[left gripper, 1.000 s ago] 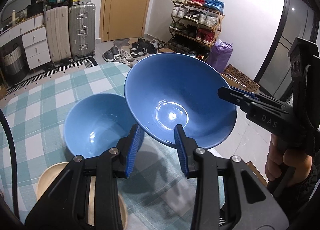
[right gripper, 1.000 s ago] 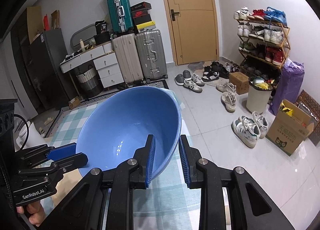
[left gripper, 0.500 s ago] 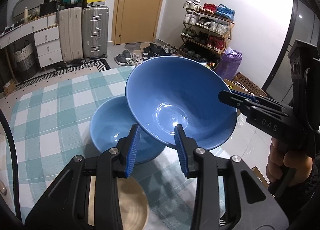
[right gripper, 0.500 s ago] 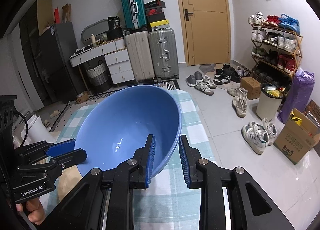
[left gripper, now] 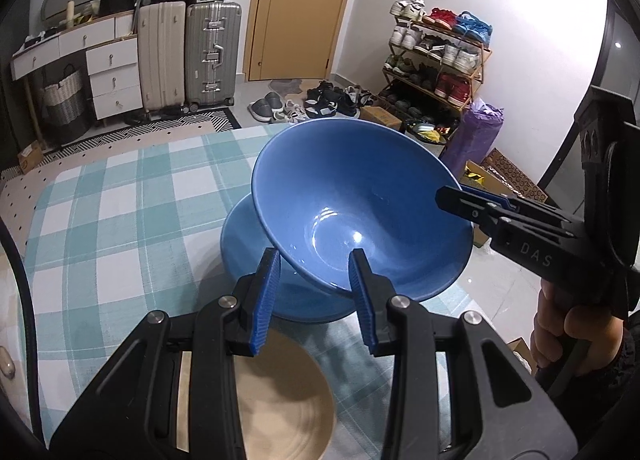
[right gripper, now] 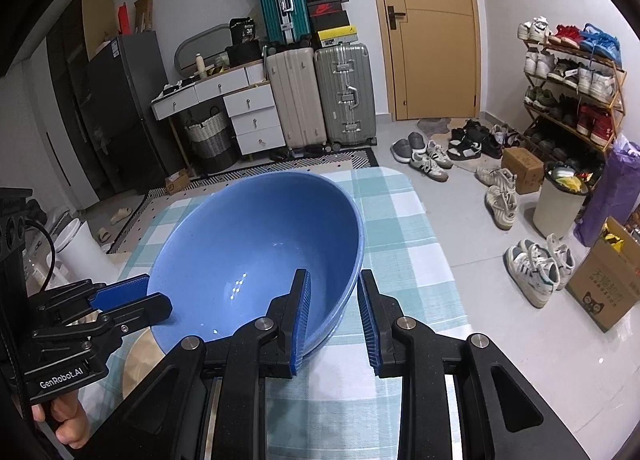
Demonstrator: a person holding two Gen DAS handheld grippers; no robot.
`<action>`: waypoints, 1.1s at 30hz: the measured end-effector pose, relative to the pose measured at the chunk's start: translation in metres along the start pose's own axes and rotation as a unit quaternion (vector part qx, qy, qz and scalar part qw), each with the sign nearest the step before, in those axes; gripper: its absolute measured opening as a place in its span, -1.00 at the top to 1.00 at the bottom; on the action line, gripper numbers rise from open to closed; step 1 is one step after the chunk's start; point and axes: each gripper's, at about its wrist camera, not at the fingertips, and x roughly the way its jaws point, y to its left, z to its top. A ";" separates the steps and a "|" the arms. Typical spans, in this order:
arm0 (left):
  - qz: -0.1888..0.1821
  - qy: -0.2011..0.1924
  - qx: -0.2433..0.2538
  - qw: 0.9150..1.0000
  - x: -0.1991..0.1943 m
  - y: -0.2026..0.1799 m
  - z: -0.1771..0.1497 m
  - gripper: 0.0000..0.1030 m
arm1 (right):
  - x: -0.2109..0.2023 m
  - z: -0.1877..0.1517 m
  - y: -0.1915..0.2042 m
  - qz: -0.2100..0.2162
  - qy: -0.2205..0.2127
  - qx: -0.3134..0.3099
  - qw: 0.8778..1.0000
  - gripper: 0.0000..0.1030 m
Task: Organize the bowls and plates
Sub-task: 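Carry the held bowl in the right tool over the nested blue bowls, then lower the bowl into the nested blue bowls and open the right tool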
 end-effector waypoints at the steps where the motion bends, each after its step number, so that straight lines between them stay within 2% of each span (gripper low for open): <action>1: 0.001 0.001 -0.001 1.000 0.003 0.003 0.000 0.37 | 0.004 0.000 0.001 0.002 0.002 0.001 1.000 0.50; 19: 0.020 0.026 -0.017 0.999 0.063 0.039 -0.003 0.37 | 0.064 -0.012 -0.003 0.007 0.045 0.001 0.999 0.50; 33: 0.044 0.042 -0.007 0.998 0.102 0.053 -0.006 0.37 | 0.088 -0.020 -0.006 0.006 0.064 -0.004 0.998 0.50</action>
